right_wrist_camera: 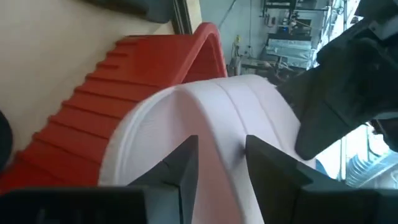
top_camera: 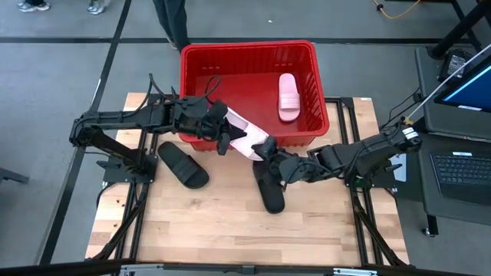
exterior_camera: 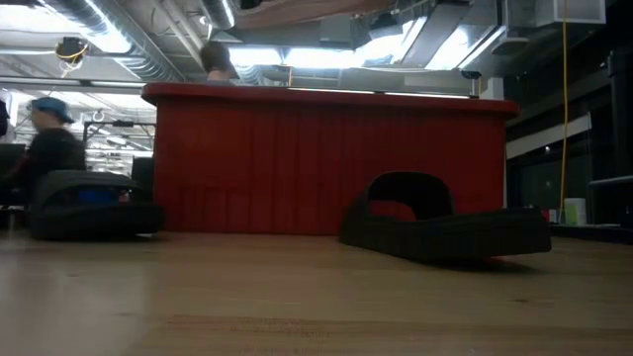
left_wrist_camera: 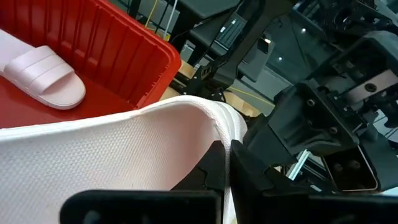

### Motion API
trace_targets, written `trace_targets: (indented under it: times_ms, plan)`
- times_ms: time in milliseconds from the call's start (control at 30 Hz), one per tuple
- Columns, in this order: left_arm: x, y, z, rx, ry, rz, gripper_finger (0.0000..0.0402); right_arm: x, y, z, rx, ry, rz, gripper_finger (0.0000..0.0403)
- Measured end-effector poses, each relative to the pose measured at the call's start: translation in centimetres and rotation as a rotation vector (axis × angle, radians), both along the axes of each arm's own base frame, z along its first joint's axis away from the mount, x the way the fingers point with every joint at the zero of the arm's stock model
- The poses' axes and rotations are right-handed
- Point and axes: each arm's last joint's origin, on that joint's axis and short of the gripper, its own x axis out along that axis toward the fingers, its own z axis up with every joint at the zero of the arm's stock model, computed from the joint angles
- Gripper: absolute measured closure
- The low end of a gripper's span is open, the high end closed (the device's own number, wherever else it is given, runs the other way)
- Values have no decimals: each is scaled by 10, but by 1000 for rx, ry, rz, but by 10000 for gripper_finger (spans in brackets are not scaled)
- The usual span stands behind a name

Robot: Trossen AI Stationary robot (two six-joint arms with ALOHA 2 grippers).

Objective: Pick and place slides into bin
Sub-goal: Put the pink slipper into the red bin

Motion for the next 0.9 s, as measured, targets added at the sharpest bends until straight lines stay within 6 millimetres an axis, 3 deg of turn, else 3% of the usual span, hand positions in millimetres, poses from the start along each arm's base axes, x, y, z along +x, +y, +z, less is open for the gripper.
trace_targets:
  times_ms: [467,667,900]
  plan:
    - [0,0,0,36,3,-16,399,2,-7,1,-95,3,-75,279]
    - [0,0,0,71,7,-11,399,2,-7,1,-95,3,-74,317]
    - [0,1,0,122,16,-23,395,3,-7,2,-70,-19,-82,391]
